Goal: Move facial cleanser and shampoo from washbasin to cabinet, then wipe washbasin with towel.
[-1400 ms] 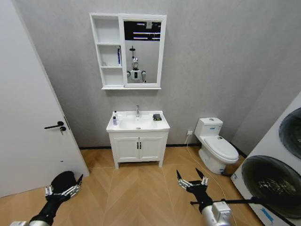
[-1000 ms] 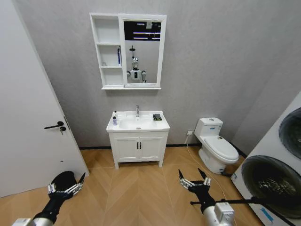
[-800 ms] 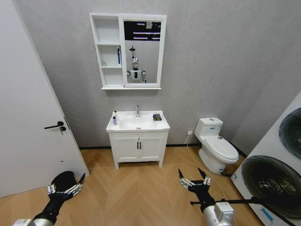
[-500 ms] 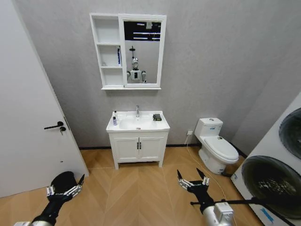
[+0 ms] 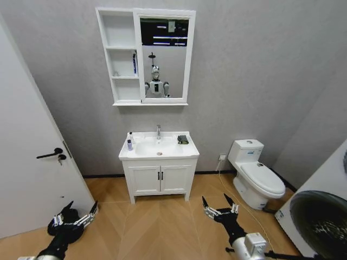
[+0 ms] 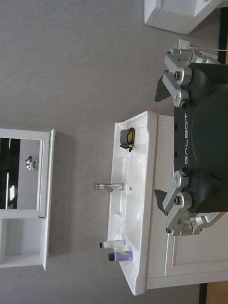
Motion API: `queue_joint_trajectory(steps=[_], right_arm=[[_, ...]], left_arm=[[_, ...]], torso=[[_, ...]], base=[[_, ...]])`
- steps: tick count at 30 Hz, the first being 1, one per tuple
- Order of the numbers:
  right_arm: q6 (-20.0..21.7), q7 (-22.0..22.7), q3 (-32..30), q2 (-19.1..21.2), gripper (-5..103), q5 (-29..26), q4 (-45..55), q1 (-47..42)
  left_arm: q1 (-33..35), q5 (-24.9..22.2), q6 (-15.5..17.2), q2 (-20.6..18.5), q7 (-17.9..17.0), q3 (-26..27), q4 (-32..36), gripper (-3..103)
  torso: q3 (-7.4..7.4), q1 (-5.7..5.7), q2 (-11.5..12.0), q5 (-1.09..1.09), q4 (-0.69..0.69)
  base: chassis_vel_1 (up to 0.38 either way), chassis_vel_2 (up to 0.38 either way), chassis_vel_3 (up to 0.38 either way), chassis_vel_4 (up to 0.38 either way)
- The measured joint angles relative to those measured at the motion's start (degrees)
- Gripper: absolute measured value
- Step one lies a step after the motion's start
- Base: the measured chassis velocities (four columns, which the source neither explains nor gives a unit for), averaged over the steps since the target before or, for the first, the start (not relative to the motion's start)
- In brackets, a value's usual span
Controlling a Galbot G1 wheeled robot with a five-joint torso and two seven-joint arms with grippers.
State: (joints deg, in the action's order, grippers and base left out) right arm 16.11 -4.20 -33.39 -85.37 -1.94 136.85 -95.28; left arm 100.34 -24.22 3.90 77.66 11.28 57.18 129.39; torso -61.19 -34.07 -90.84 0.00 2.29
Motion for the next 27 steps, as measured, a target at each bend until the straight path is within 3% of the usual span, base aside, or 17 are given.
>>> queue_joint_trajectory(steps=[27], right_arm=[[-0.31, 0.03, 0.15, -0.16, 100, 0.22, 0.15, -0.55]], left_arm=[[-1.11, 0.0, 0.15, 0.89, -1.06, -0.56, -0.06, 100]], torso=[[0.01, 0.01, -0.01, 0.0, 0.02]], base=[[-0.348, 0.345, 0.341, -0.346]])
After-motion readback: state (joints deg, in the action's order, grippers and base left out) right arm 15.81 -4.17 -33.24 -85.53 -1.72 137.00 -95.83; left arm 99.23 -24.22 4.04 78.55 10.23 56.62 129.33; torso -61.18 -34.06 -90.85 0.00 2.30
